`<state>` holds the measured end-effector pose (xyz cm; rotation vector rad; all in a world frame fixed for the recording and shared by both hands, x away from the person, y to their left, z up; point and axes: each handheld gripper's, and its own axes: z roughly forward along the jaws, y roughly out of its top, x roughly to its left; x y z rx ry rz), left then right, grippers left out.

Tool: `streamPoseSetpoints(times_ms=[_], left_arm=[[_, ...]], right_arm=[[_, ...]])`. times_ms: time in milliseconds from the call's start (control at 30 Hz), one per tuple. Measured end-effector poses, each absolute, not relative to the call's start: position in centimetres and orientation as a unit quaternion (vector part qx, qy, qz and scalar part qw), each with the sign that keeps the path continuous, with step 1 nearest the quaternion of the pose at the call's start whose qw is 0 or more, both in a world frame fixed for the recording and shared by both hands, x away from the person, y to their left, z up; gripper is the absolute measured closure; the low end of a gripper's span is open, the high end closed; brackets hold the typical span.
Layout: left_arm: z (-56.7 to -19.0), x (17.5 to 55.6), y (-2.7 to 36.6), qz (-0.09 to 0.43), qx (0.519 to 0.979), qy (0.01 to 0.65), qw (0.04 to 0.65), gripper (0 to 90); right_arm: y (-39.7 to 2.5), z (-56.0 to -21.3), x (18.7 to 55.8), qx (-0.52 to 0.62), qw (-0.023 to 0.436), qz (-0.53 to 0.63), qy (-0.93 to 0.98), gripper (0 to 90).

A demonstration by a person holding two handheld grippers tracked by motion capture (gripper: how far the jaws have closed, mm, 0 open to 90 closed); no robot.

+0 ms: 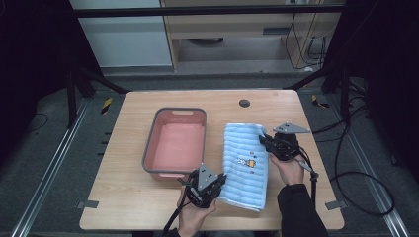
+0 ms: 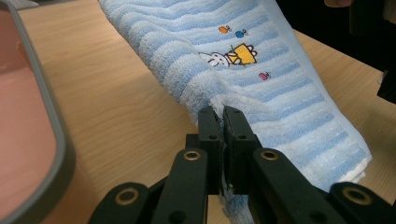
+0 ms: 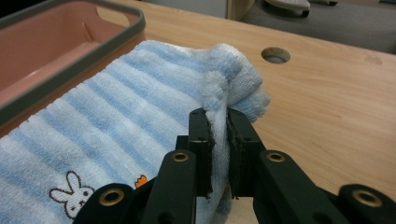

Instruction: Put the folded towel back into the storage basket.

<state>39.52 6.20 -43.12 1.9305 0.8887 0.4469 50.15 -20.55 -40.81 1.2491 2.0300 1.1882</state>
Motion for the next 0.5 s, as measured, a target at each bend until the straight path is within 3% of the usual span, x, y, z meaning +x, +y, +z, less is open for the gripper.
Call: streamPoseSetpoints(times_ms=[500], left_arm=[[-40.4,39.6,7.4,0.206,0.774,0.355,0.482,86.7]], right_arm=[[-19.3,-36.5,50.0,0.437,0.264,0.451,0.732,82.0]])
